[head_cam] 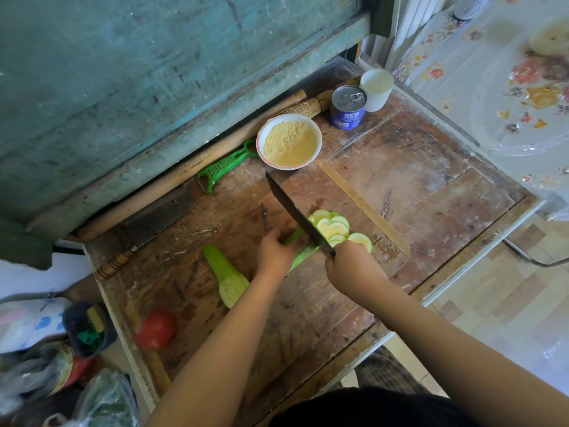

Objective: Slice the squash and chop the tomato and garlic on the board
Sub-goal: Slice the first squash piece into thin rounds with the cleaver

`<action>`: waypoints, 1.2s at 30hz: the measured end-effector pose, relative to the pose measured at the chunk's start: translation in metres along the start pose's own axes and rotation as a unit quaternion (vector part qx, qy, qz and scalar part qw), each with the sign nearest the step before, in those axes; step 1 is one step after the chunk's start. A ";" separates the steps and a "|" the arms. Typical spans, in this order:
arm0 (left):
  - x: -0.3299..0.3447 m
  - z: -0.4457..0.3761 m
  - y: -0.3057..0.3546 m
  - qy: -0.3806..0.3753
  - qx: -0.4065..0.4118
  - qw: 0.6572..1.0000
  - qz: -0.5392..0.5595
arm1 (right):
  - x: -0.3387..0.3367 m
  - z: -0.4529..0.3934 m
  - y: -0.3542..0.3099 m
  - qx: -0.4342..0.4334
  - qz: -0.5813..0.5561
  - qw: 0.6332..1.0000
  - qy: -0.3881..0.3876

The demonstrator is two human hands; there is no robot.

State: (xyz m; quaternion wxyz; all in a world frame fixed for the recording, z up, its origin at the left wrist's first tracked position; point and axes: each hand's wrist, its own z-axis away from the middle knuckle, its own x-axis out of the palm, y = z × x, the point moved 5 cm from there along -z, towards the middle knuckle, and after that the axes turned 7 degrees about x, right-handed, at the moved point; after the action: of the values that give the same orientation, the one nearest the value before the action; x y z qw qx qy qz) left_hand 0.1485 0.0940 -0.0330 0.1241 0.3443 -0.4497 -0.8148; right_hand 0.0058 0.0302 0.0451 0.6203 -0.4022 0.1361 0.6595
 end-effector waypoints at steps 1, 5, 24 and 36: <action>0.000 0.000 0.001 0.000 0.002 1.000 0.000 | 0.000 -0.001 0.000 0.001 -0.001 1.000 -0.002; 0.000 0.000 -0.002 -0.005 -0.010 1.000 0.004 | 0.003 -0.007 -0.001 0.007 -0.002 1.000 -0.009; -0.001 0.007 0.006 -0.038 -0.001 0.999 -0.002 | 0.001 -0.005 0.008 -0.018 -0.034 0.999 -0.003; -0.002 0.007 0.004 -0.016 0.005 0.999 0.029 | -0.010 0.013 0.007 -0.027 -0.016 0.999 0.015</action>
State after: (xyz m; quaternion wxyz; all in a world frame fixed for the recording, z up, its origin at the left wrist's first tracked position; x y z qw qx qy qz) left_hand 0.1449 0.0977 -0.0259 0.1386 0.3189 -0.4651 -0.8141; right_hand -0.0059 0.0307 0.0577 0.6180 -0.4307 0.1213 0.6464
